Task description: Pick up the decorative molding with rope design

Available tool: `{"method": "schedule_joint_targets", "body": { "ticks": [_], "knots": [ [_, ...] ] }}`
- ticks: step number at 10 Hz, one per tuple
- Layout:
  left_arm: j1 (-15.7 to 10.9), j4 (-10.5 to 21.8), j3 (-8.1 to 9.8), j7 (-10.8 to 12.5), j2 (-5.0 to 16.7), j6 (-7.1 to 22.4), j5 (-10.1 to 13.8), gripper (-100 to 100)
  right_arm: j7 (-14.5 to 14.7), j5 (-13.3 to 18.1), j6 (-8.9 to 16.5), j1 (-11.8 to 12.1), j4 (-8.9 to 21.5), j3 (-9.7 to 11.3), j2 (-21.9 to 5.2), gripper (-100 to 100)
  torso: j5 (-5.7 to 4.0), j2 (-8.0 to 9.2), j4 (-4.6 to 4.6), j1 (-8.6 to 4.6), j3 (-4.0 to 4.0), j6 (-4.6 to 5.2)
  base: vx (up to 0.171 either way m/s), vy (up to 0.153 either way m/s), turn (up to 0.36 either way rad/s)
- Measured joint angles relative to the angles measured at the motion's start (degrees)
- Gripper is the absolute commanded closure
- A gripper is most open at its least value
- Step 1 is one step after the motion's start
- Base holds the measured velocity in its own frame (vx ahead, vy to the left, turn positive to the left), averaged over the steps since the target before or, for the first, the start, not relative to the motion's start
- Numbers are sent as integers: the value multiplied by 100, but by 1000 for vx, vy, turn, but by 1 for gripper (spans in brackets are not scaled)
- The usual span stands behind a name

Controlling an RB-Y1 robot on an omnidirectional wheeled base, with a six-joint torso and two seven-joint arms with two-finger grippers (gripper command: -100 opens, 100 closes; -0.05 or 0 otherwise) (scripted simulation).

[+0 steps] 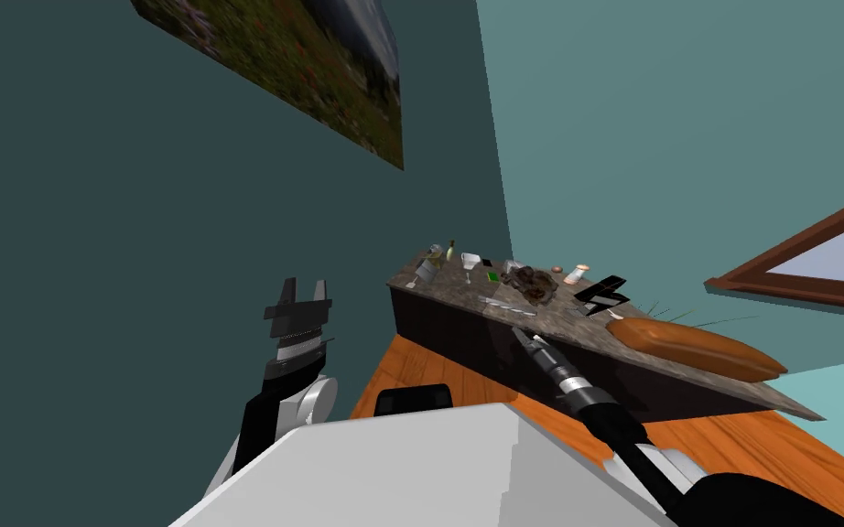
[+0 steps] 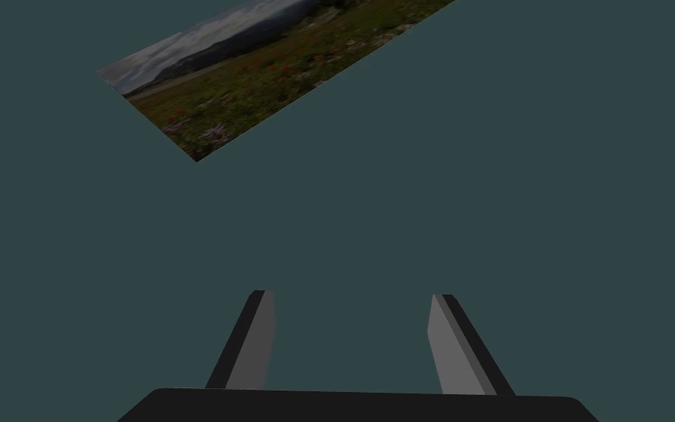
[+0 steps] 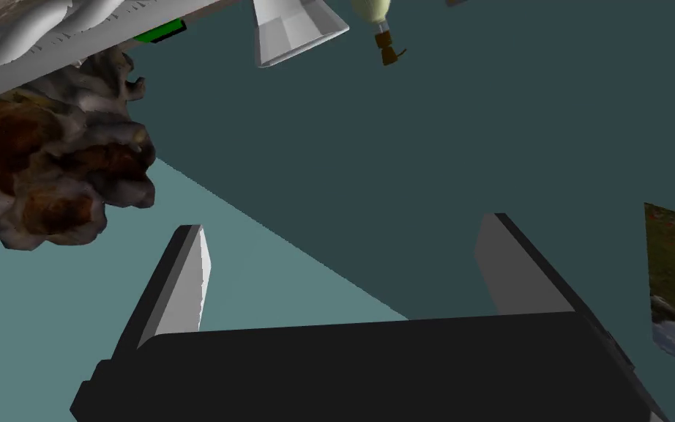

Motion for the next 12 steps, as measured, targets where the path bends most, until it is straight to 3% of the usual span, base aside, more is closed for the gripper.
{"method": "schedule_joint_targets", "body": {
  "ticks": [4,7,8,10,12],
  "knots": [
    [1,0,1,0,1,0,0,0,474,487,379,596,346,-228,-637,-100,-2,-13,-3,-14,-8,1,59,71,96],
    [0,0,1,0,1,0,0,0,773,875,443,1075,746,-428,-1110,-100,-7,-23,-5,-33,-13,-4,88,16,188],
    [1,0,1,0,1,0,0,0,883,1043,518,1254,828,-463,-1272,-100,-8,-30,-6,-35,-18,-2,77,0,32],
    [1,0,1,0,1,0,0,0,1023,1252,653,1367,976,-434,-1525,-100,-9,-22,-5,-38,-13,-2,86,-12,156],
    [1,0,2,0,2,0,0,0,1169,1535,774,1702,1137,-492,-1903,-100,-12,-39,-9,-52,-23,-4,126,-55,212]
  ]
}}
